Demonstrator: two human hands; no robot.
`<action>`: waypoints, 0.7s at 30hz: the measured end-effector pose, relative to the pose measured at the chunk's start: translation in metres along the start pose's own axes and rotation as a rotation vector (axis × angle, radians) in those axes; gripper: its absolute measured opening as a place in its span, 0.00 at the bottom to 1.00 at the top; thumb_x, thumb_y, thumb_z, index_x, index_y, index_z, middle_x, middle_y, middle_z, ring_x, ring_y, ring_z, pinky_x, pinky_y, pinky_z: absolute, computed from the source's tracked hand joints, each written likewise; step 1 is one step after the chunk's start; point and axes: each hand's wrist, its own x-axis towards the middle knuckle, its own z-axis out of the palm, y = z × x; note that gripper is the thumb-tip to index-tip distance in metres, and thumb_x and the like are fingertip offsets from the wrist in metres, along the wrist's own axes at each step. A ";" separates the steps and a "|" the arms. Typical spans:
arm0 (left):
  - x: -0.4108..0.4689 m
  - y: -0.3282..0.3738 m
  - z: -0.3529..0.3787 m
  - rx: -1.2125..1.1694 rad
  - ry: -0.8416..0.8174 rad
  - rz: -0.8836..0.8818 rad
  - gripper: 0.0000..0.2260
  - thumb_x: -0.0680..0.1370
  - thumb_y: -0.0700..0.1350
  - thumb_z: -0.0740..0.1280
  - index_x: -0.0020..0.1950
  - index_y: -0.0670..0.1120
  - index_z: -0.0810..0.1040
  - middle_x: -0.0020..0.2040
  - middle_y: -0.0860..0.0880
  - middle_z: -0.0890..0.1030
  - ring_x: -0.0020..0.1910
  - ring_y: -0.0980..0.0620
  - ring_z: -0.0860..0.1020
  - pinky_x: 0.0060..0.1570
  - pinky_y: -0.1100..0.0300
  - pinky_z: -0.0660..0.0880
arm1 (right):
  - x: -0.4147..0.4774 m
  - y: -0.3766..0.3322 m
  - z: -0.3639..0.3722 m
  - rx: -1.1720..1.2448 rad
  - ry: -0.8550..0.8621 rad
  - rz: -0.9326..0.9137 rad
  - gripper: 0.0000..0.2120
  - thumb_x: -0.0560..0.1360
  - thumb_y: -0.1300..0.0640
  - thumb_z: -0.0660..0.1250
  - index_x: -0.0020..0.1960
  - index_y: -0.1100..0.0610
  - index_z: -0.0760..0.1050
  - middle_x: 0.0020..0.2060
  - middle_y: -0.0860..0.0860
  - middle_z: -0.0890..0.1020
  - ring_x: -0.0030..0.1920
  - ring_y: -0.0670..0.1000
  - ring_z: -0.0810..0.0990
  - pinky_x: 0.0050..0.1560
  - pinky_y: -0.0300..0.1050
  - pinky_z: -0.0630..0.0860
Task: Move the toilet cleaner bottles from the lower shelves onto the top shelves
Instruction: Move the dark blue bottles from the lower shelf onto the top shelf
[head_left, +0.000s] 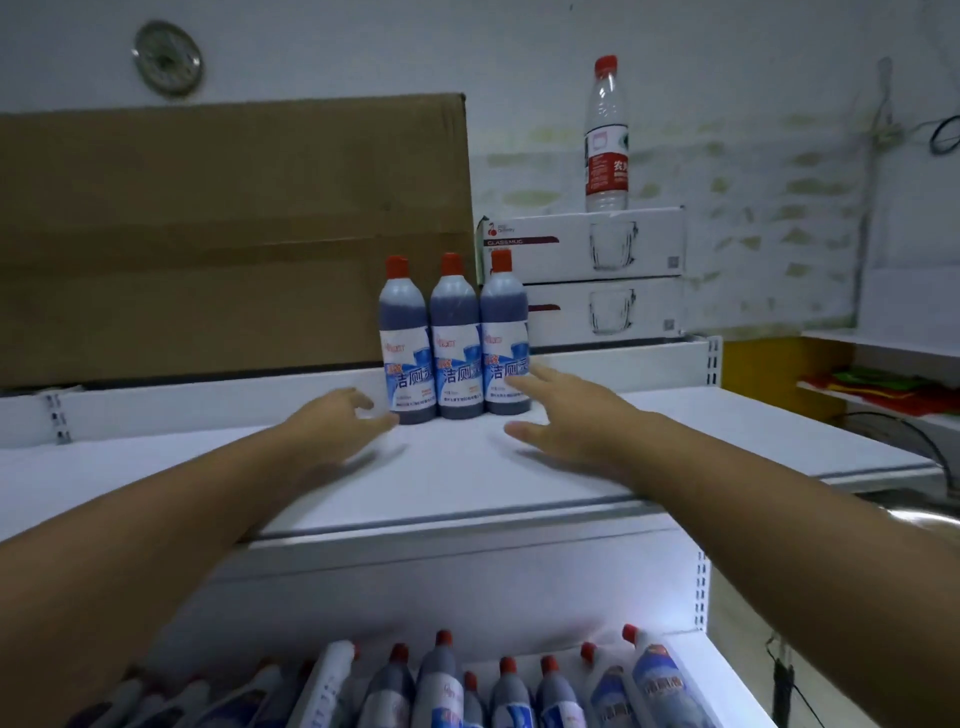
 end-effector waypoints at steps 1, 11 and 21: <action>-0.013 0.003 -0.002 -0.011 -0.030 0.012 0.26 0.76 0.60 0.62 0.70 0.48 0.69 0.74 0.48 0.66 0.68 0.47 0.69 0.64 0.55 0.65 | -0.012 -0.007 0.001 0.015 -0.020 -0.025 0.31 0.77 0.40 0.59 0.76 0.47 0.54 0.77 0.48 0.56 0.75 0.52 0.58 0.72 0.49 0.58; -0.163 0.026 -0.010 -0.065 0.171 0.339 0.18 0.78 0.53 0.62 0.67 0.52 0.72 0.68 0.51 0.73 0.63 0.51 0.72 0.57 0.61 0.67 | -0.127 -0.046 0.009 0.099 0.057 -0.240 0.28 0.78 0.41 0.58 0.75 0.46 0.56 0.76 0.47 0.58 0.75 0.49 0.57 0.72 0.46 0.58; -0.222 -0.018 0.090 0.139 -0.109 0.357 0.23 0.77 0.52 0.64 0.71 0.53 0.67 0.74 0.51 0.65 0.72 0.52 0.64 0.68 0.59 0.61 | -0.179 -0.016 0.104 0.040 -0.222 -0.163 0.28 0.78 0.43 0.58 0.75 0.46 0.56 0.74 0.49 0.63 0.72 0.50 0.62 0.69 0.47 0.62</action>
